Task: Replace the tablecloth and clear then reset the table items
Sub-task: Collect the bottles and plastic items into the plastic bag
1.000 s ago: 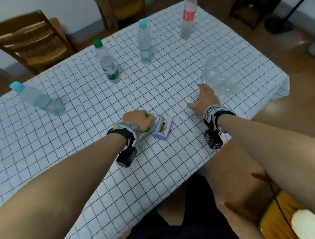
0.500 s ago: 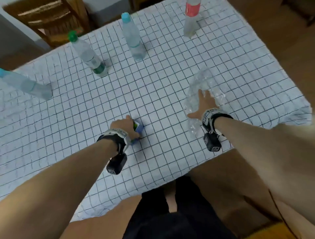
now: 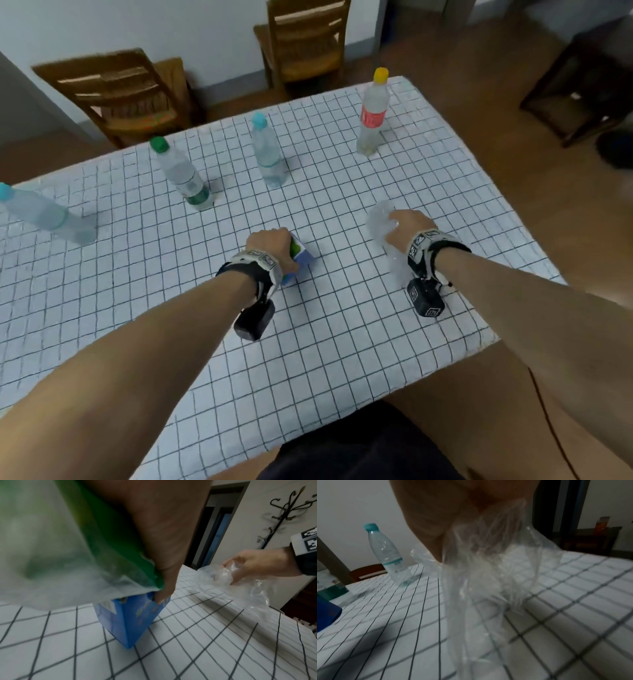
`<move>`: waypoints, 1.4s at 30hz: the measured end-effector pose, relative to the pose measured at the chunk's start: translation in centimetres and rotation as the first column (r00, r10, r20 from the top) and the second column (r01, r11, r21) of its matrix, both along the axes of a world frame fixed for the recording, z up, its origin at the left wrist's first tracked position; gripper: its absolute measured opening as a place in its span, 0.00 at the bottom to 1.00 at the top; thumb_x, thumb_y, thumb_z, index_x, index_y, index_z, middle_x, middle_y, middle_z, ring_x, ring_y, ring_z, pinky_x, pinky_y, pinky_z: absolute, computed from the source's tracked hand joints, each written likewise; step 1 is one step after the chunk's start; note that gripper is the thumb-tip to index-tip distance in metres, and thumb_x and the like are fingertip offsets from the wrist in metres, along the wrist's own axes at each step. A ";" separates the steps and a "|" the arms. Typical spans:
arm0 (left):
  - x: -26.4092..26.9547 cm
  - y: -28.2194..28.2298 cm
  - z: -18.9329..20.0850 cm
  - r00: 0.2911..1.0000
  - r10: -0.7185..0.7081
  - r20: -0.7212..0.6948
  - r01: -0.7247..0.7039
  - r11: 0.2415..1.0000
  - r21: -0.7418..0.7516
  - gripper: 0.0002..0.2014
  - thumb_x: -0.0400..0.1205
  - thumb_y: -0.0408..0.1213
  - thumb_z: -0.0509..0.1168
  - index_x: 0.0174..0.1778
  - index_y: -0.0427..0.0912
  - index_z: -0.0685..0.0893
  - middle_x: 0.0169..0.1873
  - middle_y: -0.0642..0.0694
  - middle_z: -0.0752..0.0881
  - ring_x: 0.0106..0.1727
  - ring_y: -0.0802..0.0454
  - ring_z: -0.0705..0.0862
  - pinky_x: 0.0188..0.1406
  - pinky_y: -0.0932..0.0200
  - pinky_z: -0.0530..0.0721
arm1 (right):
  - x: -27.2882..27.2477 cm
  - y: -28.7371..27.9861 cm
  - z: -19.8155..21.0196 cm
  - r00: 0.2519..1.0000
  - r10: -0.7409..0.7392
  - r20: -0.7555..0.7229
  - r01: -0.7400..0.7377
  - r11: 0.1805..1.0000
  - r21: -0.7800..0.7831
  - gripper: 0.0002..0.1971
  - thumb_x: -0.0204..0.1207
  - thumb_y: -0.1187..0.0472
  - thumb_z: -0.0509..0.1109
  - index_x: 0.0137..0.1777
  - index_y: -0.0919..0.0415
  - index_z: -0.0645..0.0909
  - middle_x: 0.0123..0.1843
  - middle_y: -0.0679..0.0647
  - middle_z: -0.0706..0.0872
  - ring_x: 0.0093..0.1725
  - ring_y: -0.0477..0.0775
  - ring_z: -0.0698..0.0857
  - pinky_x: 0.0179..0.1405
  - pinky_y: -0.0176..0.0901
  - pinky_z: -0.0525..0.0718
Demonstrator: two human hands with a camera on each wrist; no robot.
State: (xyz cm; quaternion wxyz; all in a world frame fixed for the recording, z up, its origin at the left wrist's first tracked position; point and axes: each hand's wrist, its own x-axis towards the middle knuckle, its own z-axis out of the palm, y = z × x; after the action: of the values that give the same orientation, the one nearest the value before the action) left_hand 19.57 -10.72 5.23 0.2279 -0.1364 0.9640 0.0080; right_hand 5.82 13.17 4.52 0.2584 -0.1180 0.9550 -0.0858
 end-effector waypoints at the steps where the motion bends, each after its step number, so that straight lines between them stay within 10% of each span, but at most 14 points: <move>1: -0.9 0.1 0.5 1.000 -0.004 -0.016 0.004 1.000 -0.002 0.24 0.72 0.54 0.72 0.59 0.46 0.76 0.44 0.48 0.81 0.48 0.44 0.82 0.43 0.55 0.76 | -1.0 0.2 1.2 1.000 0.003 -0.026 -0.003 1.000 0.019 0.17 0.77 0.50 0.58 0.59 0.54 0.82 0.58 0.58 0.85 0.53 0.61 0.84 0.54 0.51 0.82; 9: -9.7 -0.1 5.2 0.984 0.026 -0.178 -0.030 0.999 -0.018 0.21 0.72 0.55 0.72 0.48 0.46 0.71 0.40 0.48 0.79 0.41 0.45 0.78 0.38 0.54 0.75 | -11.3 -1.2 7.9 0.977 -0.063 -0.203 0.051 0.997 -0.066 0.21 0.67 0.42 0.71 0.41 0.61 0.76 0.45 0.57 0.80 0.34 0.53 0.82 0.29 0.44 0.81; 13: -15.2 -1.2 8.0 0.970 0.057 -0.236 -0.077 0.994 -0.076 0.22 0.72 0.56 0.72 0.47 0.46 0.70 0.40 0.48 0.79 0.41 0.45 0.77 0.37 0.55 0.73 | -18.4 -3.4 9.7 0.966 -0.045 -0.255 -0.011 0.976 -0.215 0.21 0.68 0.59 0.71 0.61 0.62 0.74 0.56 0.59 0.80 0.46 0.58 0.84 0.44 0.54 0.87; 16: -18.7 -2.0 9.5 0.963 0.083 -0.256 -0.113 0.988 -0.105 0.23 0.72 0.56 0.72 0.52 0.46 0.73 0.47 0.46 0.84 0.47 0.43 0.82 0.39 0.54 0.75 | -23.1 -5.1 10.2 0.977 0.051 -0.206 -0.103 0.962 -0.254 0.45 0.68 0.64 0.75 0.82 0.50 0.55 0.79 0.57 0.65 0.70 0.64 0.77 0.66 0.63 0.81; 20: -21.6 -2.0 10.4 0.961 0.133 -0.242 -0.171 0.975 -0.141 0.26 0.72 0.57 0.72 0.56 0.45 0.74 0.47 0.46 0.82 0.49 0.42 0.82 0.40 0.53 0.73 | -27.1 -6.9 10.0 0.947 0.272 -0.168 -0.296 0.945 -0.137 0.58 0.66 0.54 0.77 0.83 0.36 0.34 0.87 0.51 0.48 0.77 0.67 0.70 0.67 0.67 0.77; 25: -22.2 -1.5 8.8 0.964 0.187 -0.189 -0.219 0.961 -0.167 0.25 0.71 0.59 0.72 0.53 0.46 0.73 0.44 0.48 0.81 0.43 0.45 0.79 0.38 0.54 0.75 | -28.0 -8.0 7.9 0.900 0.405 -0.162 -0.421 0.904 -0.078 0.49 0.70 0.54 0.74 0.81 0.32 0.44 0.86 0.47 0.50 0.76 0.69 0.70 0.66 0.68 0.78; 30: -20.5 -1.1 7.7 0.958 0.250 -0.142 -0.274 0.944 -0.184 0.25 0.71 0.59 0.72 0.49 0.48 0.69 0.40 0.49 0.77 0.41 0.46 0.77 0.38 0.54 0.74 | -27.3 -8.7 7.0 0.866 0.402 -0.298 -0.455 0.880 -0.134 0.23 0.71 0.63 0.66 0.64 0.43 0.68 0.67 0.54 0.69 0.51 0.64 0.81 0.52 0.57 0.82; 42: -7.6 -2.8 7.6 0.916 0.380 -0.132 -0.394 0.912 -0.114 0.23 0.71 0.56 0.72 0.48 0.48 0.69 0.42 0.49 0.78 0.43 0.46 0.77 0.37 0.55 0.74 | -16.4 -11.6 9.1 0.807 0.503 -0.308 -0.573 0.793 -0.207 0.12 0.73 0.62 0.68 0.53 0.46 0.75 0.56 0.47 0.74 0.52 0.54 0.78 0.50 0.47 0.75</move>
State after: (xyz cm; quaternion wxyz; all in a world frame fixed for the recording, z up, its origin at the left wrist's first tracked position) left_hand 12.01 -13.55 12.87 0.1597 -0.3396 0.9269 -0.0066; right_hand -10.56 1.55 13.65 0.1358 -0.4326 0.8814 -0.1324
